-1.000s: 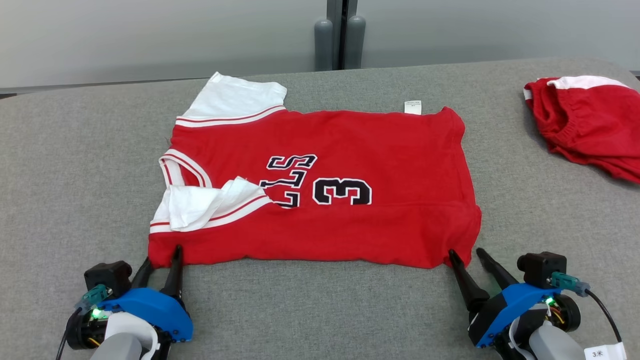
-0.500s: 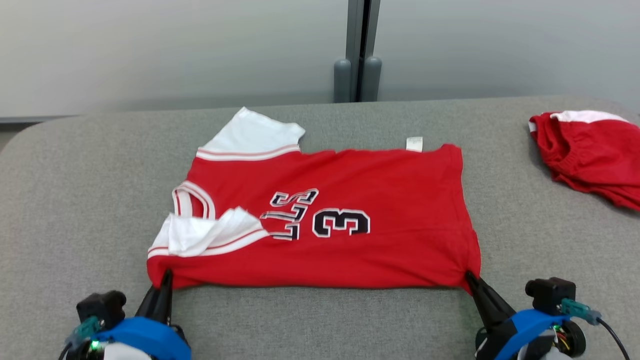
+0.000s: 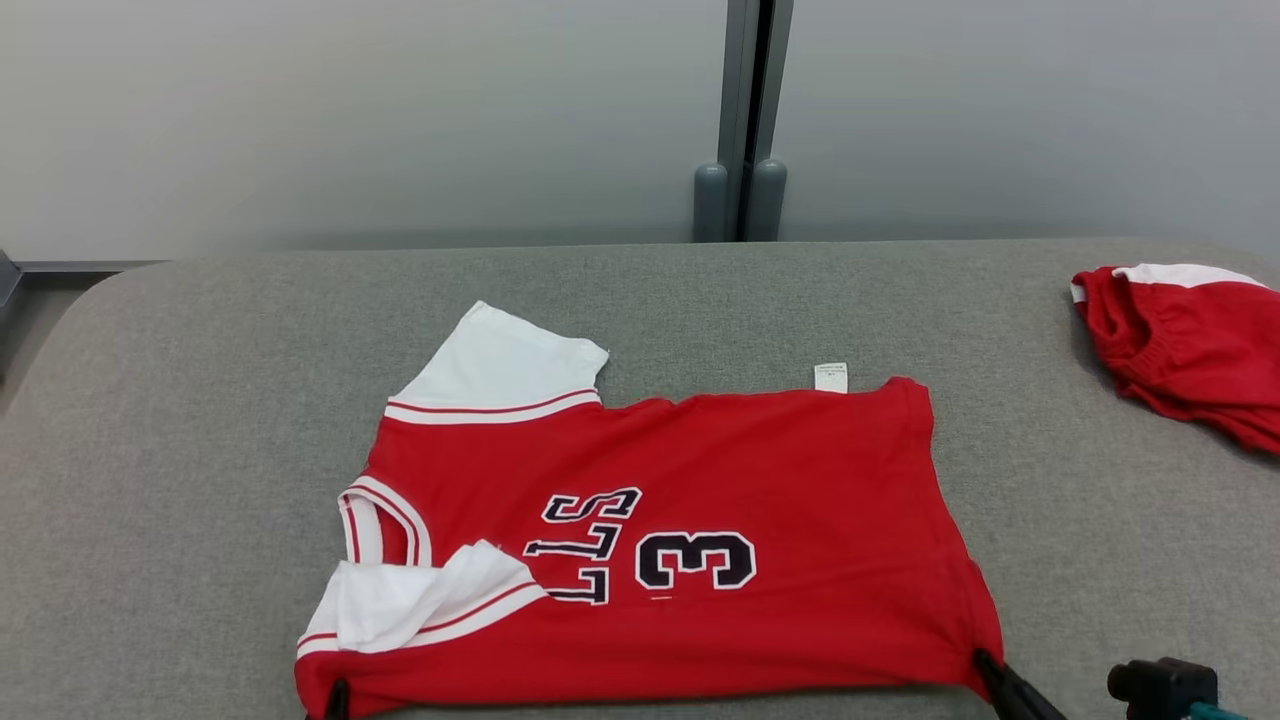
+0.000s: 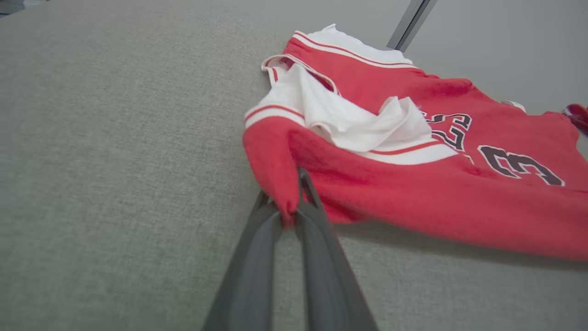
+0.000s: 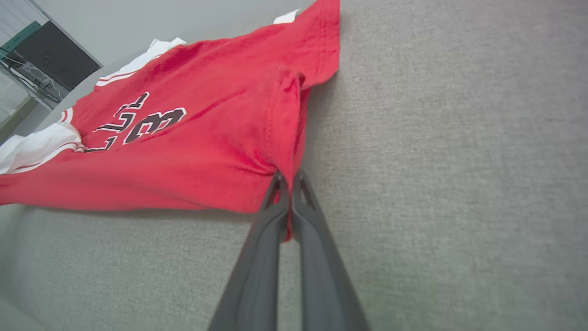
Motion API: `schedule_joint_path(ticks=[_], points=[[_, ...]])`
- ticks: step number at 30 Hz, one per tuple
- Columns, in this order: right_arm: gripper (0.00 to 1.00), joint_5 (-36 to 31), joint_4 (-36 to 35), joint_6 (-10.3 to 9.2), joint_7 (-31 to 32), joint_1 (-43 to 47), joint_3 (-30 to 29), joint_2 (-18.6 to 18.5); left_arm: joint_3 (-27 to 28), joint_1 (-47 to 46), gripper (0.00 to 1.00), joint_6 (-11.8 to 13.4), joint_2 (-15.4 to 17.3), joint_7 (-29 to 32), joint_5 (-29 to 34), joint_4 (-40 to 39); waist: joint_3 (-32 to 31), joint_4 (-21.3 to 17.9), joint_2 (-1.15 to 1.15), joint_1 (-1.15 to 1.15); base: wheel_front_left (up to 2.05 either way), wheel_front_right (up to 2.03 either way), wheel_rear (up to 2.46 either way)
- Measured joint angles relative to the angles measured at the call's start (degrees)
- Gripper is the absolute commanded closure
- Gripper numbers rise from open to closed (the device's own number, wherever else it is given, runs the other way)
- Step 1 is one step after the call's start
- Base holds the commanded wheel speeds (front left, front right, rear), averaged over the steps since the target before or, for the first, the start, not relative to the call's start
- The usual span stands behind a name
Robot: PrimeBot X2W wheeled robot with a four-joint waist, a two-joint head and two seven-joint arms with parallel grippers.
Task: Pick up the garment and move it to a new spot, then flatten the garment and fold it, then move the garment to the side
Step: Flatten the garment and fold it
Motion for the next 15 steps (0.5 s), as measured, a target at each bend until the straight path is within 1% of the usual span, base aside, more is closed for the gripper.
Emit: schedule_joint_path(ticks=[5,6,7,8,9,12,15], points=[[1.00,-1.82,-4.00,-0.01,4.85,4.84,-2.75,2.93,-1.03,1.74,1.00,0.67,0.10,1.93,-0.03,-2.89,0.00,0.34,0.00,0.00,0.00,0.00,0.00],[1.00,-2.07,-4.42,-0.01,5.39,5.20,-3.18,3.59,-0.96,1.75,0.78,0.98,-0.16,1.92,-0.21,-3.16,0.08,0.24,0.00,0.00,0.00,0.00,0.00],[0.65,-2.49,-4.68,-0.01,5.94,5.48,-3.58,4.25,-0.98,1.75,0.00,1.19,-0.45,1.91,-0.22,-3.25,0.16,0.12,0.00,0.01,0.00,0.00,0.00],[0.25,-3.05,-4.80,-0.01,6.34,5.54,-3.82,4.75,-1.15,1.80,0.00,1.35,-0.54,1.91,-0.05,-3.16,0.24,-0.07,0.00,0.00,0.00,0.00,0.00],[0.00,-3.67,-4.95,-0.01,6.58,5.54,-4.09,5.00,-1.30,1.81,0.00,1.64,-0.51,1.87,0.29,-3.04,0.30,-0.24,0.00,0.00,0.00,0.00,0.00],[0.00,-5.49,-5.87,-0.01,6.68,5.47,-4.92,5.25,-1.19,1.79,0.00,1.69,-0.44,1.16,0.92,-3.30,0.41,-0.76,0.00,0.01,0.00,0.00,0.00],[0.00,-7.16,-7.75,-0.01,4.48,4.48,-6.09,5.38,-0.38,0.86,0.00,1.81,0.07,0.31,2.34,-4.89,0.44,-1.08,0.00,0.01,0.00,0.00,0.00]])
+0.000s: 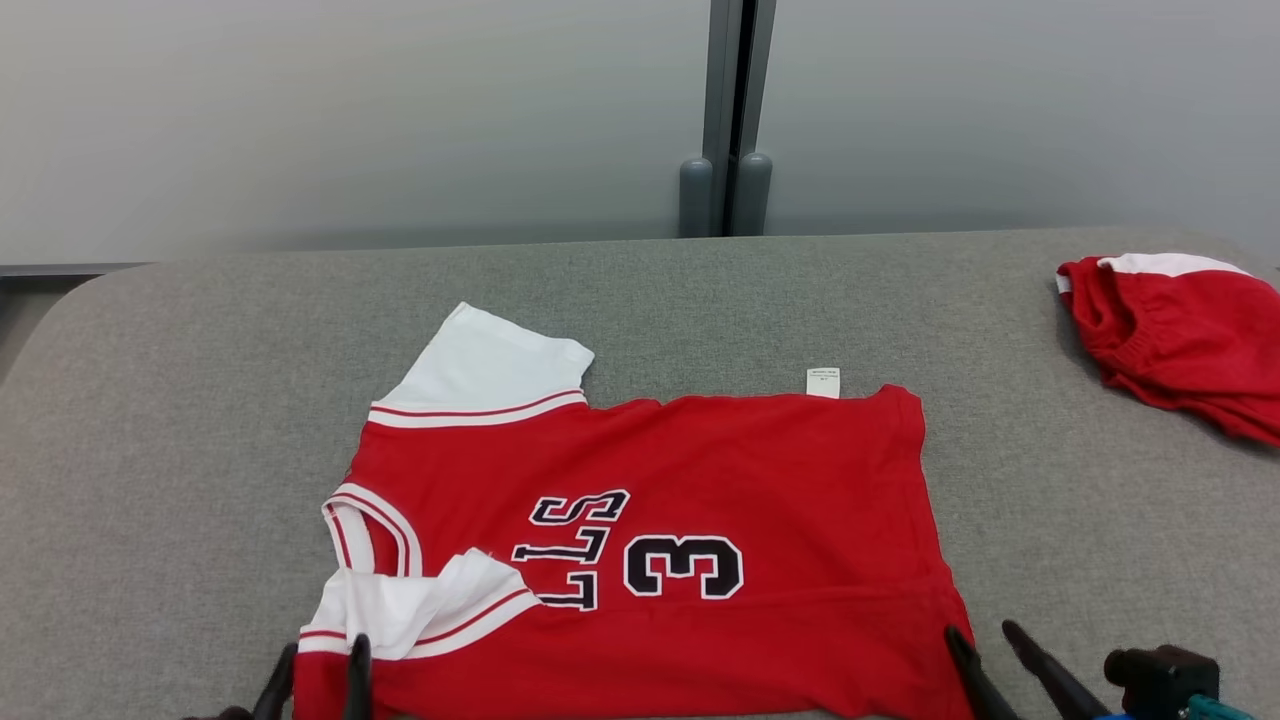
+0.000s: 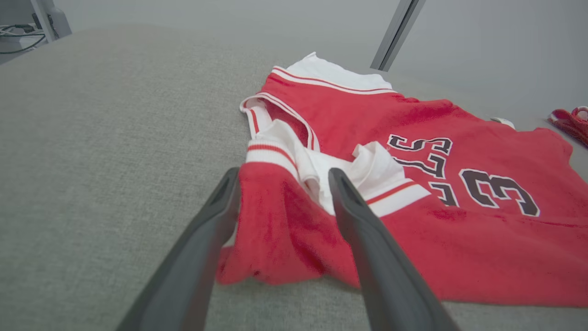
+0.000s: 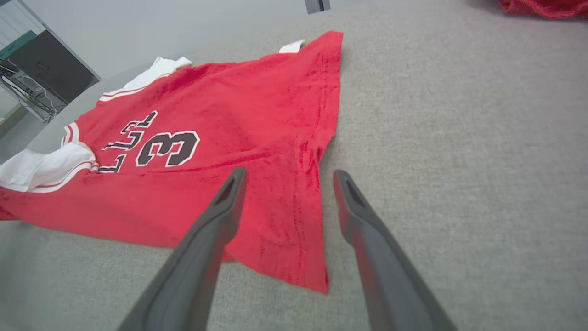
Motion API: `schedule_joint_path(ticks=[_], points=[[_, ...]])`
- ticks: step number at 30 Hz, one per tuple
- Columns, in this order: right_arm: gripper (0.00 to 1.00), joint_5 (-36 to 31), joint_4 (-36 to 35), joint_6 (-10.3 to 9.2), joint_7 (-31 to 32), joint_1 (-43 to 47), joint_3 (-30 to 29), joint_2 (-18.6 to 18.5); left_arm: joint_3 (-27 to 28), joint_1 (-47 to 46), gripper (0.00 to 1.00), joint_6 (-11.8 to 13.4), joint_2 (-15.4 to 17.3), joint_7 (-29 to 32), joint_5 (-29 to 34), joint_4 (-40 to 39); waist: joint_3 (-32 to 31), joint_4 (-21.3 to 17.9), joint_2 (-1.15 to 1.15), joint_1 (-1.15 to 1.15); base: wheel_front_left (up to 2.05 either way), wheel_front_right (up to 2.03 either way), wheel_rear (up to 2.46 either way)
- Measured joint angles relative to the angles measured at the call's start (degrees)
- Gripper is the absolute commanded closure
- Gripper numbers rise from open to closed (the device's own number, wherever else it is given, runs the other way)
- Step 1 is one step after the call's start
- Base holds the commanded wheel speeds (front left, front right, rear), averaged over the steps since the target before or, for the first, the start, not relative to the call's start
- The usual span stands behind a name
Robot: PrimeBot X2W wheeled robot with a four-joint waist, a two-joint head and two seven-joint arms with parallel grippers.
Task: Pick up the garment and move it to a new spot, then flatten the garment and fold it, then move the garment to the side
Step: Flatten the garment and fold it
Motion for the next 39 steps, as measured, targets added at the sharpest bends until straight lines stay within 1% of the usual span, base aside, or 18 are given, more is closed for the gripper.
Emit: schedule_joint_path(ticks=[3,5,8,12,15,18,21,28,33,39], points=[[0.00,-2.00,-1.02,0.00,-3.03,-2.04,-1.36,0.55,1.57,-1.77,0.00,0.54,0.25,-0.51,1.90,-1.70,-0.09,-0.23,0.00,0.00,0.00,0.00,0.00],[0.00,-3.07,-1.08,0.00,-5.09,-3.36,-2.14,1.52,3.30,-2.64,0.00,0.85,-0.59,-0.59,2.78,-3.33,-0.26,-0.27,0.00,0.00,0.00,0.00,0.00],[0.00,-5.04,-0.68,0.00,-8.17,-5.48,-3.08,2.90,6.62,-4.02,0.00,1.22,-1.62,-0.67,5.72,-6.77,-0.41,-0.45,0.01,0.00,0.00,0.00,0.00],[0.00,-6.47,1.91,0.00,-11.94,-7.95,-4.01,4.55,10.32,-4.64,0.00,0.82,-3.63,-0.67,9.07,-8.38,-0.42,-0.78,0.01,0.00,0.00,0.00,0.00],[0.00,-9.67,4.04,0.00,-14.06,-9.64,-4.81,4.81,12.63,-5.44,0.00,0.68,-4.48,-0.67,12.67,-8.81,-0.32,-0.93,0.01,0.00,0.00,0.00,0.00],[0.00,-11.85,6.12,0.00,-14.93,-10.57,-5.19,5.71,14.17,-5.89,0.00,0.27,-5.06,-0.67,16.23,-8.34,-0.21,-0.95,0.01,0.00,0.00,0.00,0.00],[0.00,-14.04,7.92,0.00,-15.10,-10.71,-4.88,6.55,15.45,-5.91,0.00,-0.26,-5.90,-0.67,18.49,-6.68,-0.18,-0.90,0.01,0.01,0.00,0.00,0.00],[0.00,-17.15,6.88,0.00,-15.16,-9.95,-6.79,8.29,16.22,-5.90,0.00,-1.24,-6.82,-0.67,23.04,-4.53,-1.25,-0.35,0.01,0.00,0.00,0.00,0.00],[0.00,-20.09,6.79,0.00,-15.17,-8.11,-7.01,8.72,16.68,-5.67,0.00,-2.00,-7.31,-0.67,24.40,-3.44,-2.36,-0.07,0.01,0.00,0.00,0.00,0.00],[0.00,-21.99,7.03,0.00,-15.17,-7.96,-6.90,9.06,17.04,-5.36,0.00,-1.98,-7.55,-0.67,25.77,-1.94,-3.13,0.15,0.01,0.00,0.00,0.00,0.00]])
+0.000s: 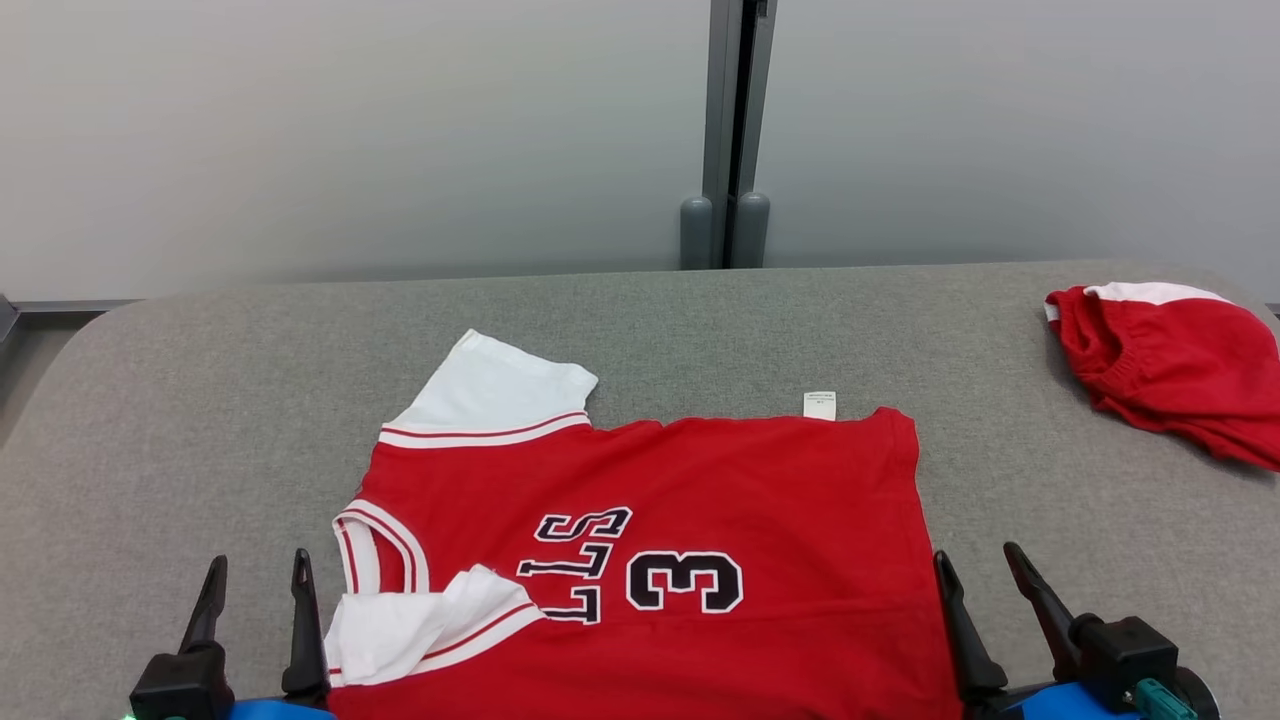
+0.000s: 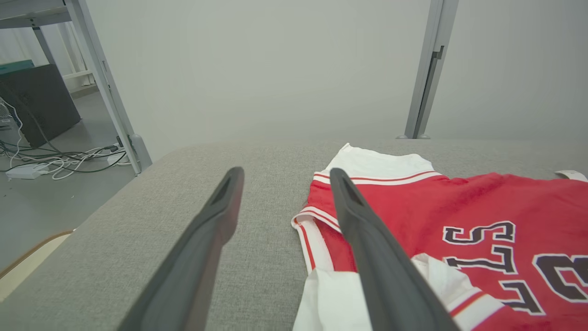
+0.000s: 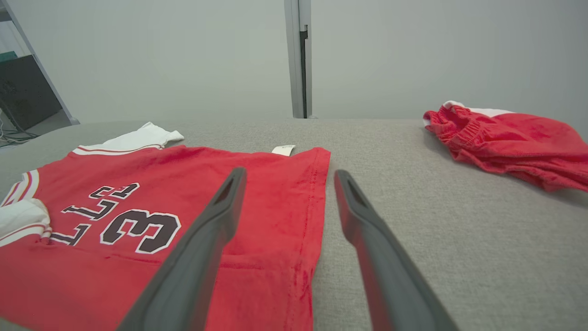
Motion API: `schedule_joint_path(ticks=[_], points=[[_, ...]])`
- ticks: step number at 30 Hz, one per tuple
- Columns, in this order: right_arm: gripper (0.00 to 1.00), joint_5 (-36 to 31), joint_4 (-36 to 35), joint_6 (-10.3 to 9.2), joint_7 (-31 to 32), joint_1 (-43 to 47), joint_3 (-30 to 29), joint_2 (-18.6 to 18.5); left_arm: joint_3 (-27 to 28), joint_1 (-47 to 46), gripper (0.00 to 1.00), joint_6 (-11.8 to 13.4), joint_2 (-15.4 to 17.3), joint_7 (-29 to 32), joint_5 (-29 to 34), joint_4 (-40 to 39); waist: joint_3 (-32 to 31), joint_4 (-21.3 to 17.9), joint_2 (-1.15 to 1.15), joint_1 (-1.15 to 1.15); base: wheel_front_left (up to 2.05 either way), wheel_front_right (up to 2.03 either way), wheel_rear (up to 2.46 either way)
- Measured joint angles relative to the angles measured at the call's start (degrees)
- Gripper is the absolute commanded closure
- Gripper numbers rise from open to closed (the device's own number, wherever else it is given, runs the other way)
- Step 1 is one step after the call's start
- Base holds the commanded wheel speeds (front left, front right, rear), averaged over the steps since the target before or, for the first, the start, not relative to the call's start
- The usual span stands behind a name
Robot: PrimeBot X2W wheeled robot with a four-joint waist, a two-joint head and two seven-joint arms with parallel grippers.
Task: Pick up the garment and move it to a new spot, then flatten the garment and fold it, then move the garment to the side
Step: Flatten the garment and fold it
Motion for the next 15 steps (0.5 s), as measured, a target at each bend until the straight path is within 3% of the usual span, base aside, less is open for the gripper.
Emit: schedule_joint_path(ticks=[15], points=[[0.00,-1.40,2.80,0.00,-0.01,0.35,-0.20,0.40,-0.42,-0.29,0.00,-0.02,0.53,0.00,1.04,2.45,-0.59,0.19,0.00,0.00,0.00,0.00,0.00]])
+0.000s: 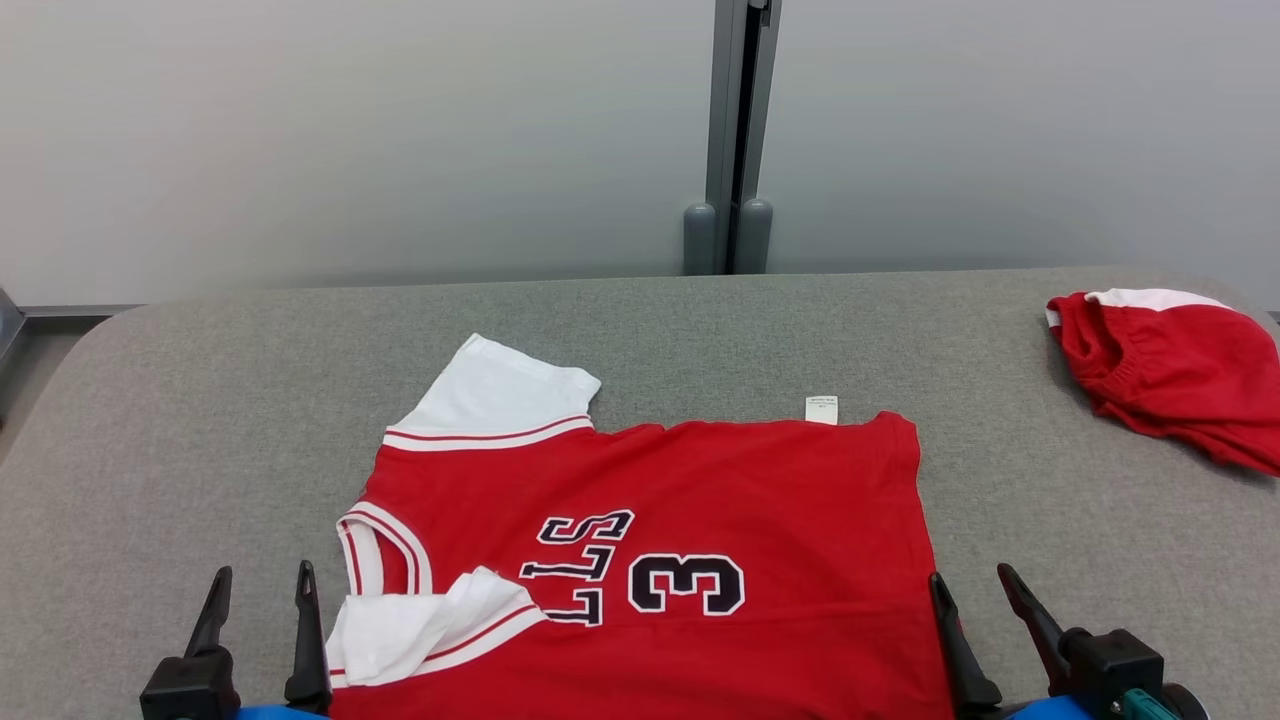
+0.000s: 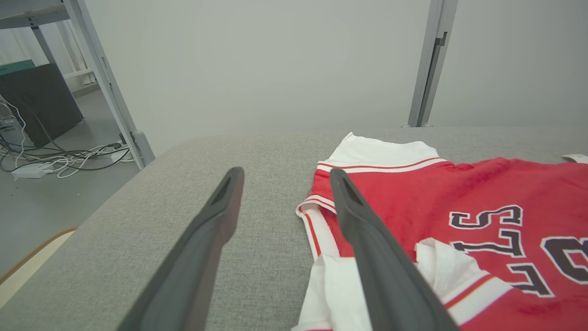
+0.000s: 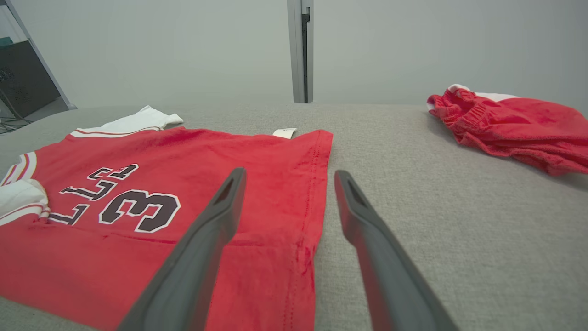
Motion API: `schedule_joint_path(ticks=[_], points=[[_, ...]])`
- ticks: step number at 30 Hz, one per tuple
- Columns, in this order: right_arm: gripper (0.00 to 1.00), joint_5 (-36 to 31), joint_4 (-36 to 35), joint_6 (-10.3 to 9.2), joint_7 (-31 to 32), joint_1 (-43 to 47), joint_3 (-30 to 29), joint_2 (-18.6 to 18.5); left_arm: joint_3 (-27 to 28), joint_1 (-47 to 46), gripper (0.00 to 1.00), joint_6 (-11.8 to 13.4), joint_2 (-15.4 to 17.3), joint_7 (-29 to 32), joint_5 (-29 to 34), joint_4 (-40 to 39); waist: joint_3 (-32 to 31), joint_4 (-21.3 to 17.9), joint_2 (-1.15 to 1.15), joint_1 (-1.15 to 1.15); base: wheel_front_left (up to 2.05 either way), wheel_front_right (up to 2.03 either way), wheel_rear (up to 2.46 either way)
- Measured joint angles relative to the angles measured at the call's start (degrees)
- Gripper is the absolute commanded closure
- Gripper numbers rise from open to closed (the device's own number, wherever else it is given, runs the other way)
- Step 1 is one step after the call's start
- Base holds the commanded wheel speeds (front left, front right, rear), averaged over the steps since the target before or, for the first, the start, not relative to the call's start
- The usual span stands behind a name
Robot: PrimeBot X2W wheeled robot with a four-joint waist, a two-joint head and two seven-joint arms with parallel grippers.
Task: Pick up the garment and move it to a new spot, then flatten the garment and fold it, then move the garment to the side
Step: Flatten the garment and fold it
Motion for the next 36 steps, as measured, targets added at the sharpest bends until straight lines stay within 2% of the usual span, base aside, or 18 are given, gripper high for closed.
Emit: schedule_joint_path(ticks=[9,14,22,28,30,36], points=[[0.00,0.49,0.52,0.00,0.01,-0.01,0.46,0.02,0.63,0.19,0.00,-0.24,-0.22,0.00,-0.58,0.31,0.00,-0.11,0.00,0.00,0.00,0.00,0.00],[0.00,0.68,-0.01,0.00,0.00,-1.47,1.03,0.05,0.57,-1.98,0.00,-1.45,0.55,0.00,-1.35,1.64,0.75,-0.72,0.00,0.00,0.00,0.00,0.00],[0.00,-0.55,-0.51,0.00,0.54,-11.55,3.20,-0.45,-1.49,-17.91,0.00,-3.92,6.51,1.16,-1.19,4.81,5.86,-4.04,0.00,0.00,0.00,0.00,0.00],[0.00,-0.09,2.11,0.01,6.57,-23.43,5.24,-2.56,-5.22,-33.56,0.00,-4.82,11.02,6.65,-3.76,8.69,12.29,-7.06,0.01,0.02,0.00,0.00,0.00],[0.00,-0.08,2.71,0.00,8.21,-27.39,6.02,-3.37,-8.15,-38.10,0.00,-4.98,12.69,9.02,-5.11,10.26,14.68,-7.99,0.02,0.02,0.00,0.00,0.00],[0.00,1.46,4.70,0.00,11.23,-35.94,9.12,-4.32,-19.38,-48.77,0.00,-5.12,18.07,16.48,-14.17,14.54,21.18,-10.32,0.02,0.02,0.00,0.00,0.00]])
